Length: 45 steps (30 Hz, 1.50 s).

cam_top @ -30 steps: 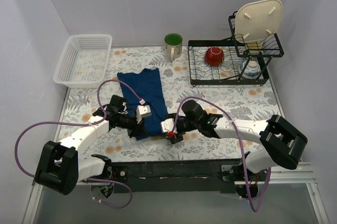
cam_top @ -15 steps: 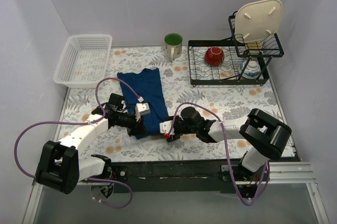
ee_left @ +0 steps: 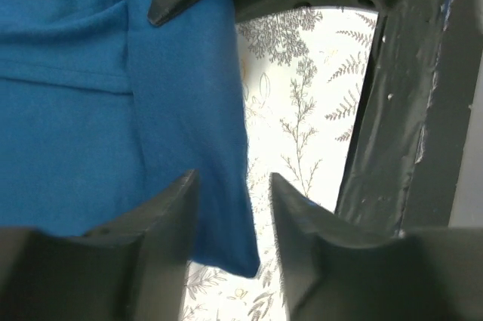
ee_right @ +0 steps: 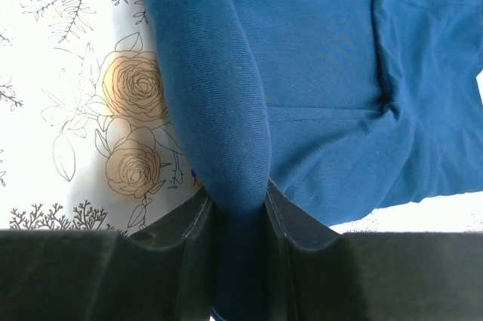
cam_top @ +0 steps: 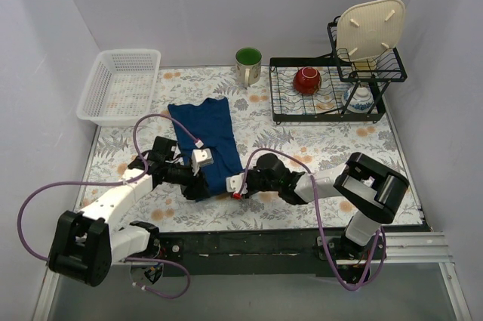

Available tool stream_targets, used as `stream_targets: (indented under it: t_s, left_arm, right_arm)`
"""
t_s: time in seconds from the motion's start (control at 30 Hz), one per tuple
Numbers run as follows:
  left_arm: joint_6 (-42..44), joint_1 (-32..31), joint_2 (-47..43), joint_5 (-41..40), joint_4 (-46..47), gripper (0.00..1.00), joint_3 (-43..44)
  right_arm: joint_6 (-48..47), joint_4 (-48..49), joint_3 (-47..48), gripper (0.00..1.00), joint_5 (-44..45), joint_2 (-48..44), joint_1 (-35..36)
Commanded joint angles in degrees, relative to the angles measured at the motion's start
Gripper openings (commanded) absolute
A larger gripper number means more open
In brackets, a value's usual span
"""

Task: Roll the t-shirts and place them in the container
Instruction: Roll the T-shirt to the center of the board.

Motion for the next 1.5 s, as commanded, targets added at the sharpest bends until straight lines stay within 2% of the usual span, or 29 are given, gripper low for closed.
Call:
stream_targets:
  t_s: [0.0, 0.1, 0.23, 0.43, 0.53, 0.73, 0.77, 0.8, 0.87, 0.9, 0.97, 1.0, 1.07, 1.13, 1.23, 1.3, 1.47]
  left_arm:
    - [0.4, 0.1, -11.8, -2.1, 2.8, 0.56, -4.0]
    - [1.9, -1.5, -17.7, -6.0, 3.4, 0.62, -7.2]
    - [4.5, -3.3, -19.8, -10.0, 5.3, 0.66, -10.2]
    - [7.4, -6.8, -16.2, -13.2, 7.9, 0.61, -12.6]
    - [7.1, -7.3, -16.0, -14.8, 12.6, 0.58, -14.7]
    - [6.2, -8.4, -10.7, -19.0, 18.2, 0.38, -15.1]
    - [5.9, -8.4, -10.2, -19.4, 18.3, 0.33, -14.8]
    - [5.7, -8.4, -9.8, -19.6, 17.6, 0.23, -14.6]
    - [5.5, -8.3, -9.3, -18.5, 14.4, 0.16, -11.7]
    - [6.1, -8.3, -8.6, -17.1, 8.4, 0.12, -9.9]
    - [7.2, -8.1, -7.0, -12.5, 1.1, 0.1, -4.5]
    - [7.9, -7.9, -5.1, -11.2, -5.8, 0.08, -2.9]
    - [8.9, -7.6, -3.9, -7.5, -13.4, 0.04, 1.5]
    - [8.5, -7.6, -3.3, -5.5, -16.5, 0.0, 3.7]
    - [9.8, -7.6, -0.3, -1.8, -23.9, 0.0, 9.2]
    - [13.2, -7.5, 1.9, 0.6, -31.4, 0.0, 13.4]
    - [20.6, -6.9, 11.1, 0.3, -42.0, 0.0, 15.7]
  right_arm:
    - [0.9, -5.7, 4.1, 0.31, -1.2, 0.2, 0.2]
    - [2.2, -7.5, 4.7, 0.3, -1.7, -0.1, 0.2]
    - [3.0, -9.4, 5.1, 0.29, -2.0, -0.2, 0.2]
    - [4.1, -11.3, 6.6, 0.29, -1.6, 0.0, 0.2]
    - [4.7, -11.9, 7.0, 0.28, -2.1, -0.2, 0.2]
    - [5.9, -15.2, 8.1, 0.28, -4.1, -0.1, 0.2]
    - [5.8, -16.0, 8.2, 0.28, -4.7, -0.2, 0.2]
    - [5.6, -18.4, 8.4, 0.28, -5.2, -0.5, 0.2]
    - [5.1, -21.8, 9.6, 0.29, -6.7, -1.1, 0.0]
    - [4.9, -27.3, 10.5, 0.29, -7.6, -1.9, -0.3]
    - [5.2, -32.4, 13.1, 0.29, -11.8, -2.9, -1.9]
    - [5.3, -35.1, 14.1, 0.29, -13.2, -3.6, -2.4]
    - [4.2, -43.7, 16.6, 0.29, -16.7, -4.2, -3.9]
    - [2.5, -49.5, 17.5, 0.28, -18.7, -5.9, -4.3]
    - [0.4, -56.6, 21.5, 0.27, -22.0, -5.9, -6.0]
    - [-0.6, -65.1, 26.7, 0.26, -24.0, -4.1, -7.8]
    - [-7.7, -81.1, 34.8, 0.17, -32.6, 0.6, -11.1]
